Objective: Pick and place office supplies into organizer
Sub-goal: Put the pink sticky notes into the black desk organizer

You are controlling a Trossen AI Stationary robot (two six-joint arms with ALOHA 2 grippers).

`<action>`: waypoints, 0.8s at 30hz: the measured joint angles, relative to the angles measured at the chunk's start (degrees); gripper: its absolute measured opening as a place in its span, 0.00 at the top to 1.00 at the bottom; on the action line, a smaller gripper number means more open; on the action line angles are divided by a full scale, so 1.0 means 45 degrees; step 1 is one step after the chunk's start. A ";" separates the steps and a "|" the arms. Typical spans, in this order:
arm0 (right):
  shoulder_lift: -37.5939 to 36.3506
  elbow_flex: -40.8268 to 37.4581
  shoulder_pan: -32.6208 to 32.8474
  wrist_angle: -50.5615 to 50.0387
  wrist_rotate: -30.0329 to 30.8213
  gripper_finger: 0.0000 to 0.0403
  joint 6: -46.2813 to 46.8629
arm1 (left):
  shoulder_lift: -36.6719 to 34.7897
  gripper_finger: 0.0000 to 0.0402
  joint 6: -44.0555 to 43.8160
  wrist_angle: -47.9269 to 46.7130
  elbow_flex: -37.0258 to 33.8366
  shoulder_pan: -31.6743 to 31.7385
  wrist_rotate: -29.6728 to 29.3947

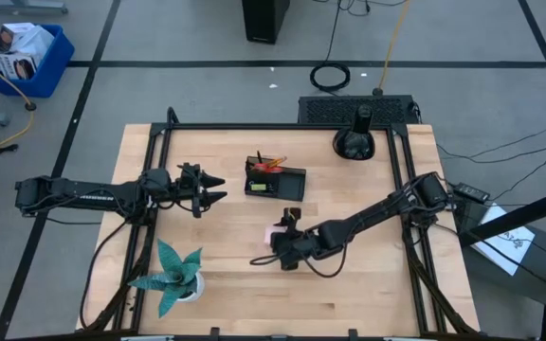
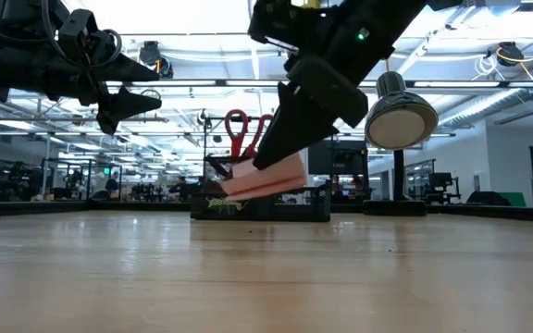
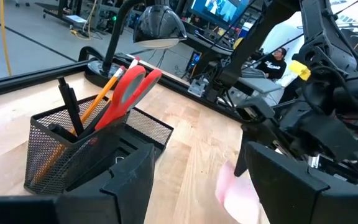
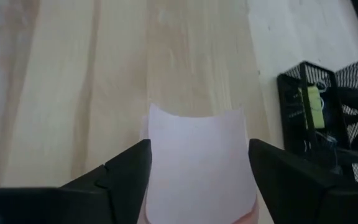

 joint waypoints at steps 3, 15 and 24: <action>0.0000 0.0000 -0.0136 -0.0285 0.0008 0.37 0.0026 | 0.0001 0.36 0.0001 0.0007 0.0000 0.0000 -0.0004; 0.0000 0.0000 -0.1149 -0.1276 0.0333 0.37 -0.0739 | 0.0004 0.36 0.0005 -0.0115 0.0000 0.0000 -0.0004; 0.0000 0.0000 -0.1994 -0.1891 0.0343 0.37 -0.1391 | 0.0005 0.36 -0.0044 -0.0258 0.0000 0.0000 -0.0004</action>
